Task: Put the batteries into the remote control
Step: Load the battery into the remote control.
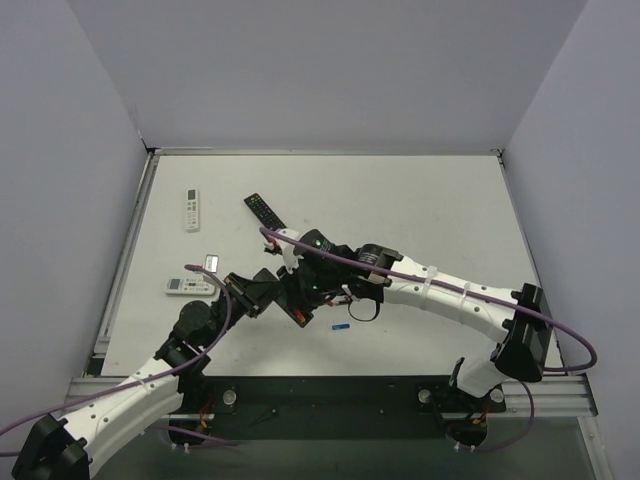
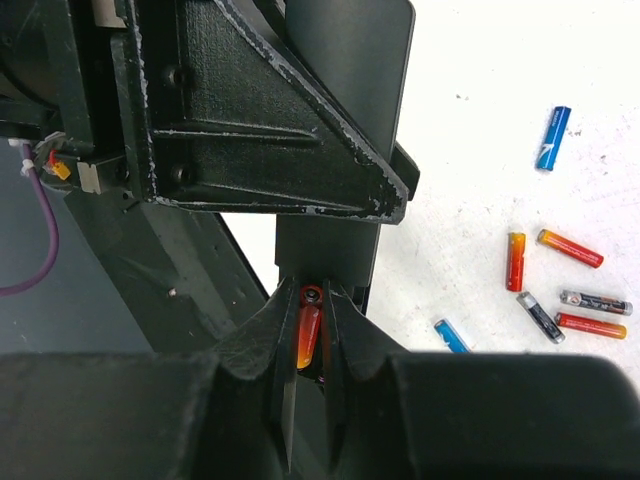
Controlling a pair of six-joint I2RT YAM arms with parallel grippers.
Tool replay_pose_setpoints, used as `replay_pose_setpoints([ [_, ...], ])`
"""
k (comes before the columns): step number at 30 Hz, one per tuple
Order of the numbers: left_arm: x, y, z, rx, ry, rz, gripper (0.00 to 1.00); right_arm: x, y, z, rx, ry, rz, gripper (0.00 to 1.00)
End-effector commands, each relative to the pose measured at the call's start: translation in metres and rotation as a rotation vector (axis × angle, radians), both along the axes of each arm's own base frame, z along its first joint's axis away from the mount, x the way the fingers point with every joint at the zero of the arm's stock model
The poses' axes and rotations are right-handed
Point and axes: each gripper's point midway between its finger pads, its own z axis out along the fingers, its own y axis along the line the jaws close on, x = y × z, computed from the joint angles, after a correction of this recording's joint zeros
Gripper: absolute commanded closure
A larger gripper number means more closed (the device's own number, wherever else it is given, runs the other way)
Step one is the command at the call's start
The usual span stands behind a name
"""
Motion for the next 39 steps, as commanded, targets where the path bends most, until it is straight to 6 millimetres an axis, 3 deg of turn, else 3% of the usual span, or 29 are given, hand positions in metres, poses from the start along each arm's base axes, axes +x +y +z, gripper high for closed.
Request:
replay_pose_setpoints([
  [1,-0.004,0.006,0.053,-0.155,-0.120,0.015,1.00,-0.011,-0.007,-0.013,0.004,0.009,0.026,1.00],
  [10,-0.003,0.016,0.074,-0.244,-0.152,0.053,1.00,-0.020,-0.007,-0.033,0.061,-0.006,0.062,1.00],
  [21,-0.002,0.014,0.092,-0.280,-0.186,0.041,1.00,-0.024,-0.011,-0.061,0.048,-0.034,0.092,1.00],
  [32,-0.006,0.020,0.103,-0.313,-0.221,0.052,1.00,0.003,-0.032,-0.082,0.082,-0.118,-0.133,0.99],
  [39,-0.007,0.023,0.106,-0.331,-0.223,0.058,1.00,0.008,-0.033,-0.082,0.161,-0.148,-0.164,0.87],
])
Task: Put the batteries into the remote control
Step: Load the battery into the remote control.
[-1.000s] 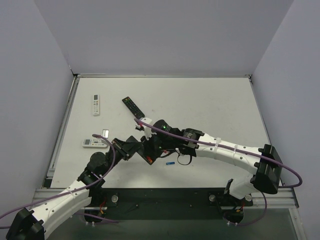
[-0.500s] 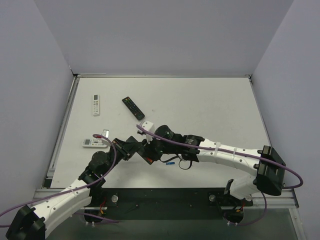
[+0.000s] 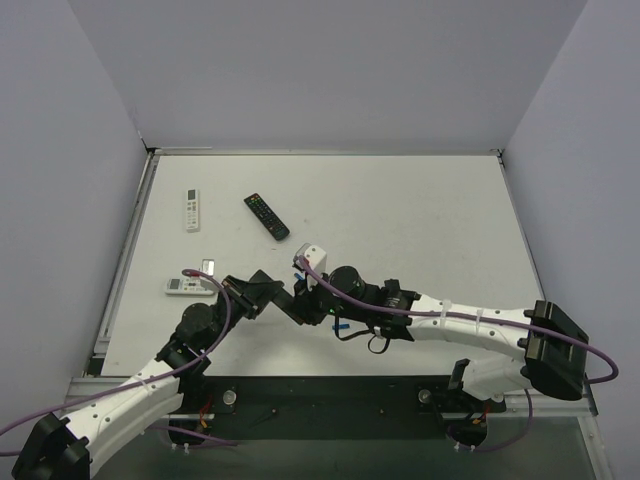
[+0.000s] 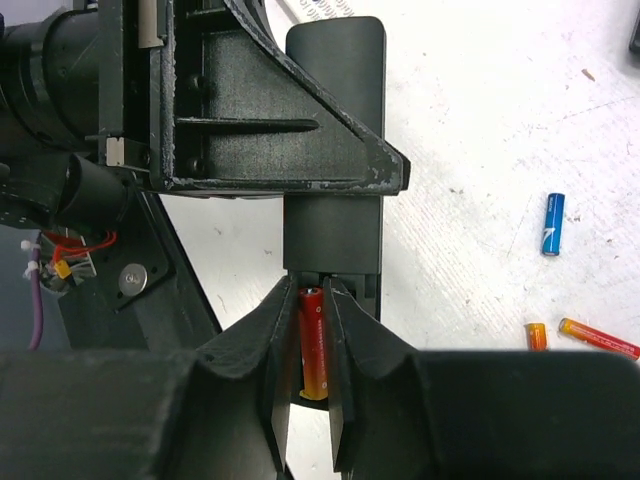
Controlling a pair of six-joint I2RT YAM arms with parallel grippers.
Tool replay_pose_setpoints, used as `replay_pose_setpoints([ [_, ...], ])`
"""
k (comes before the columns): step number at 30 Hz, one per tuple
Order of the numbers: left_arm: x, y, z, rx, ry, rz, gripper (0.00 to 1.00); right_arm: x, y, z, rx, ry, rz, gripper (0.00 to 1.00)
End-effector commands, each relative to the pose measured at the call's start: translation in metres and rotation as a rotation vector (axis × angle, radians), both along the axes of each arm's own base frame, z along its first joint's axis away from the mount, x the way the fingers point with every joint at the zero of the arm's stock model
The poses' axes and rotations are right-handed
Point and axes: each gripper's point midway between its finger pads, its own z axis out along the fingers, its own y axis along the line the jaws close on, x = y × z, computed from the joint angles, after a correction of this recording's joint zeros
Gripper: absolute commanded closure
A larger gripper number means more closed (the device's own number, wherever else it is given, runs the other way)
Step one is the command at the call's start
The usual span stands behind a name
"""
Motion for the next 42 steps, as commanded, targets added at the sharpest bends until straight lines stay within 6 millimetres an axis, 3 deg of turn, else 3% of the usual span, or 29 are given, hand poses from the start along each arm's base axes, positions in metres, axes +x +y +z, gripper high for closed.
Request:
replay_pose_setpoints([
  [1,-0.015,0.012,0.125,-0.337,-0.275,-0.014,1.00,0.002,-0.033,-0.055,-0.161,0.044,-0.075,0.86],
  [11,-0.014,0.010,0.110,-0.309,-0.246,-0.017,1.00,0.003,-0.027,-0.040,-0.116,0.032,-0.064,0.79],
  [22,-0.012,0.010,0.090,-0.242,-0.210,-0.006,1.00,0.007,-0.030,-0.016,-0.085,-0.001,-0.083,0.61],
  [33,-0.009,0.007,0.071,-0.157,-0.194,-0.001,1.00,0.011,-0.040,0.049,0.002,-0.068,-0.109,0.48],
  [37,-0.009,0.006,0.070,-0.156,-0.196,-0.007,1.00,0.015,-0.045,0.055,0.005,-0.020,-0.113,0.43],
  [42,-0.011,0.004,0.077,-0.162,-0.217,-0.022,1.00,0.018,-0.041,0.053,0.046,0.094,-0.082,0.29],
])
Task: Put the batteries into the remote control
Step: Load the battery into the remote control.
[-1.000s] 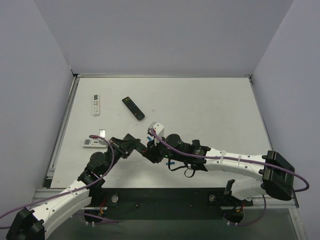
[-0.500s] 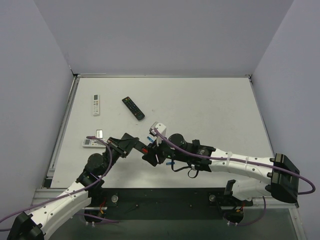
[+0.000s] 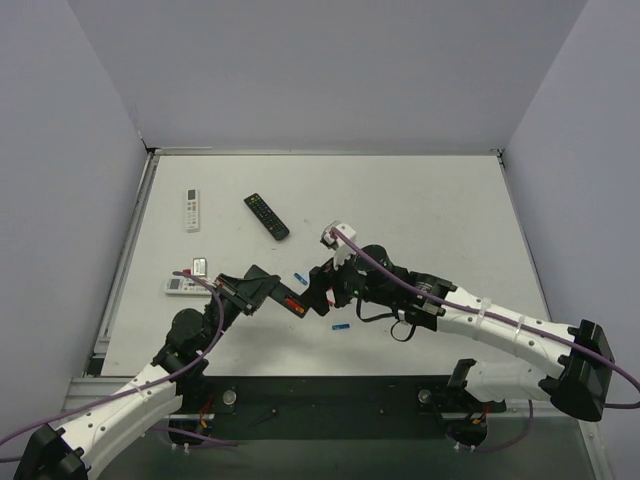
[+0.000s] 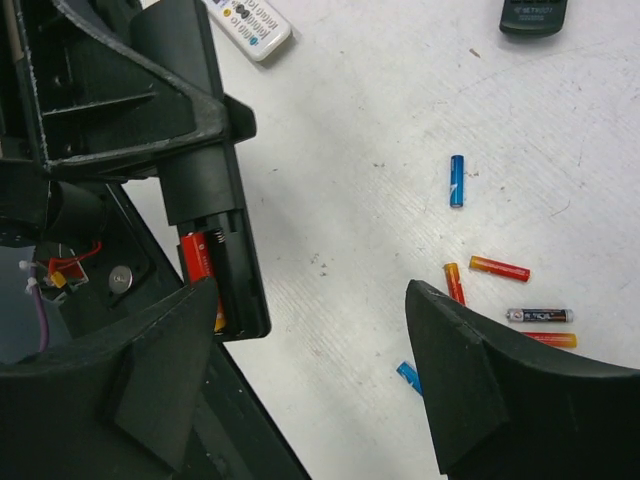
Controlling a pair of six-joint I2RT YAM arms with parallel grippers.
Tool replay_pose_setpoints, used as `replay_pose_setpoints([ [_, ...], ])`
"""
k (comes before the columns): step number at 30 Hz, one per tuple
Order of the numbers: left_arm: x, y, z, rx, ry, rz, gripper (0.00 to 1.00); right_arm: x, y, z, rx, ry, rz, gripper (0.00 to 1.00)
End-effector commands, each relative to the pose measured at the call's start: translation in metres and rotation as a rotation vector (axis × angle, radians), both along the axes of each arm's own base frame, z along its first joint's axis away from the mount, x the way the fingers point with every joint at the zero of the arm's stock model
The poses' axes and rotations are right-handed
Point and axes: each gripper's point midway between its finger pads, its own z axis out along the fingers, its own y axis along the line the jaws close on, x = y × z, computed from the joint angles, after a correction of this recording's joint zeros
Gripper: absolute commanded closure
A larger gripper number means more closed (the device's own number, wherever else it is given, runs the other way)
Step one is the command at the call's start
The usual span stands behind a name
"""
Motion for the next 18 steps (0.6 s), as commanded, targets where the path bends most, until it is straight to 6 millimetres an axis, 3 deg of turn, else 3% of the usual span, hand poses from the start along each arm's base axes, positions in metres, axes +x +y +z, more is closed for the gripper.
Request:
replay_pose_setpoints([
  [1,-0.006,-0.002,0.040,-0.066,-0.106,-0.029,1.00,-0.001,0.009,0.018,0.082,0.087,0.038,0.24],
  [9,-0.008,-0.003,0.047,-0.080,-0.130,-0.039,1.00,-0.016,0.037,0.031,0.197,0.208,0.164,0.15],
  [18,-0.009,-0.002,0.056,-0.094,-0.152,-0.038,1.00,-0.012,0.044,0.023,0.245,0.302,0.161,0.27],
])
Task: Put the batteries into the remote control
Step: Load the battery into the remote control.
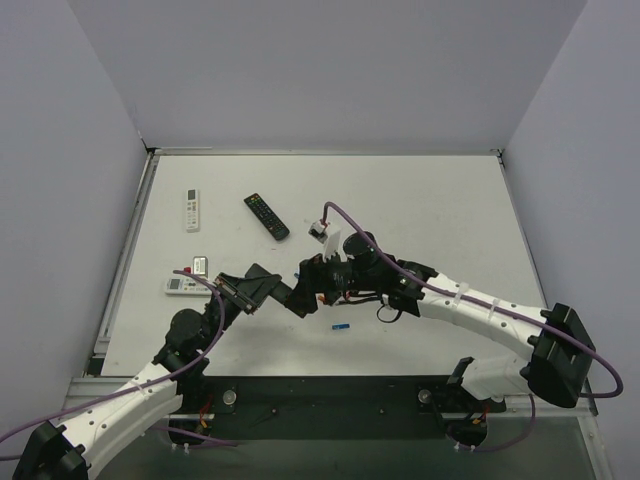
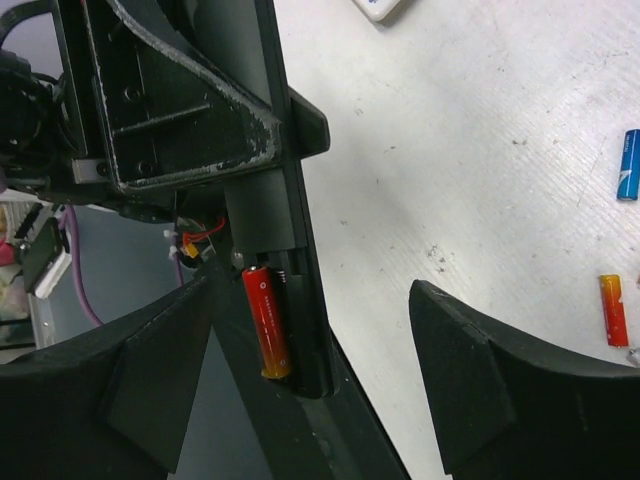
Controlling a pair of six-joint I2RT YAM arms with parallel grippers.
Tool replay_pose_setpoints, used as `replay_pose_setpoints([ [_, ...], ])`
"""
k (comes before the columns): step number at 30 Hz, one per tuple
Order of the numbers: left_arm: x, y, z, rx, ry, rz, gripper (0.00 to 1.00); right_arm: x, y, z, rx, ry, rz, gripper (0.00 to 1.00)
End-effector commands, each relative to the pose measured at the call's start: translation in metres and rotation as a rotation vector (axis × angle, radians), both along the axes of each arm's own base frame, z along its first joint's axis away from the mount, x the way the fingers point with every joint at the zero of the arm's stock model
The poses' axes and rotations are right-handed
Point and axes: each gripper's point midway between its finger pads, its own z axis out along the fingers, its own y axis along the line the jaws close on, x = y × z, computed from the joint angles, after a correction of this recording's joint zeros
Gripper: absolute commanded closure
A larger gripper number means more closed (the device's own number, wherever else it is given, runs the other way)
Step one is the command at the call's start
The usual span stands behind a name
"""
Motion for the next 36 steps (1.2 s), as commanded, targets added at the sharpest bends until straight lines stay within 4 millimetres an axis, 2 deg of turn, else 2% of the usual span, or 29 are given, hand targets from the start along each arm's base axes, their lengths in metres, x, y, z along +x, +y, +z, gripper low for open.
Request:
replay_pose_setpoints([
  [1,-0.006,0.002,0.047,-0.077,-0.120,-0.010,1.00,0.005,0.011,0.029,0.125,0.020,0.015,0.28],
  [7,-0.006,0.002,0.051,-0.086,-0.130,-0.011,1.00,0.010,0.010,0.026,0.152,0.060,0.004,0.37],
  [21,-0.005,0.000,0.054,-0.093,-0.137,-0.012,1.00,0.003,0.012,0.016,0.147,0.105,0.048,0.44],
  [31,-0.006,0.004,0.064,-0.117,-0.160,-0.002,1.00,0.002,0.008,0.002,0.119,0.133,0.046,0.67],
  [36,-0.006,0.005,0.071,-0.136,-0.179,0.000,1.00,-0.001,0.005,-0.006,0.106,0.137,0.047,0.73],
])
